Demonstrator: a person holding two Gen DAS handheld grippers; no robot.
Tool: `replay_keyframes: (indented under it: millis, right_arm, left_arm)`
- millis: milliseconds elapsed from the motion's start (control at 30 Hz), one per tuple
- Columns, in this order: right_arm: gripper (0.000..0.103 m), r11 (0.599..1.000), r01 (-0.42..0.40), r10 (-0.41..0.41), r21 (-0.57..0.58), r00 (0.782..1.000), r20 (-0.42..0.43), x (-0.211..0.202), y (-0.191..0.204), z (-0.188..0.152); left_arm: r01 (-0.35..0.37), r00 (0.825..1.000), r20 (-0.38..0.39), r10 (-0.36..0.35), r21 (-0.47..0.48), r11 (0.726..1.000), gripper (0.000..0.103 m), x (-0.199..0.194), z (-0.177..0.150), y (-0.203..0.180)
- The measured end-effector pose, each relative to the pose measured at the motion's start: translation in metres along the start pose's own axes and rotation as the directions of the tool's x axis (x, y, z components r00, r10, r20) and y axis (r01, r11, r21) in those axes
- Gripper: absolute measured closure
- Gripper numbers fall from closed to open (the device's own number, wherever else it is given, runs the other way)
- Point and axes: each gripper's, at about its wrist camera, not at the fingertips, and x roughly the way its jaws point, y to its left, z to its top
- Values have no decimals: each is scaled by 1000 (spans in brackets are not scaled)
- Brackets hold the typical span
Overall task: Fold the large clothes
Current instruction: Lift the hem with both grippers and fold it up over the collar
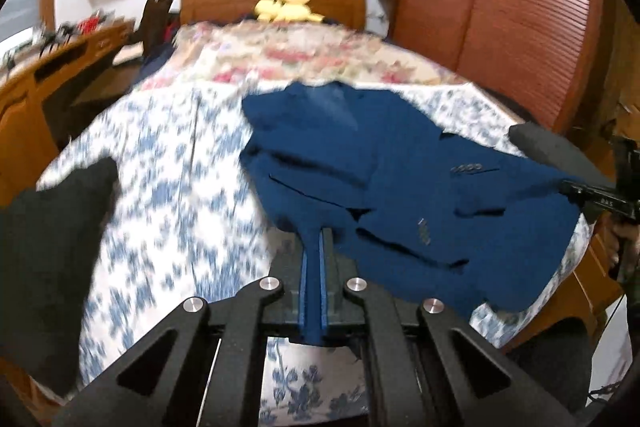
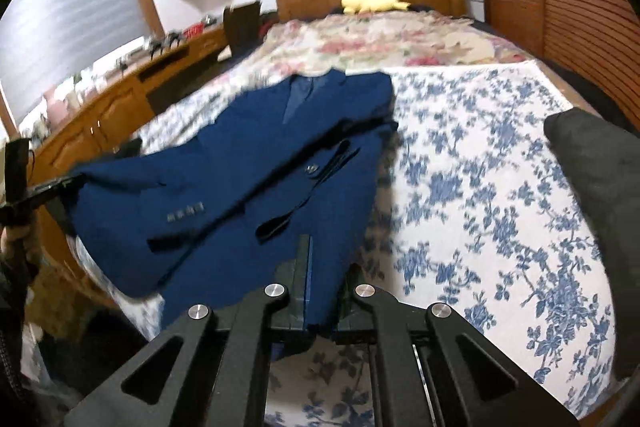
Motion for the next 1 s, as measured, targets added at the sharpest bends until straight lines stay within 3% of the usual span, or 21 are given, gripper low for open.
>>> replay_keyframes:
  millis: [233,467,800,1000]
  right_arm:
    - [98,999,13,-10,-39,997,77,-49,20,3]
    - [98,989,34,-18,-142,993,115,-118,41,-5]
    - [98,987,54,-18,-154,973,230,-207,53,-21]
    - [98,984,45,2,-175,966,259,-225,54,-23]
  left_arm:
    - [11,992,124,-19,61,998,98,-53,16,-32]
    - [0,982,188,-7,35,999,98,-100,21,-42]
    - [-2,962,272,-19,78,997,98,-170,34,-55]
    - [-12,953,303,-8,65,998,98,-179,37,-51]
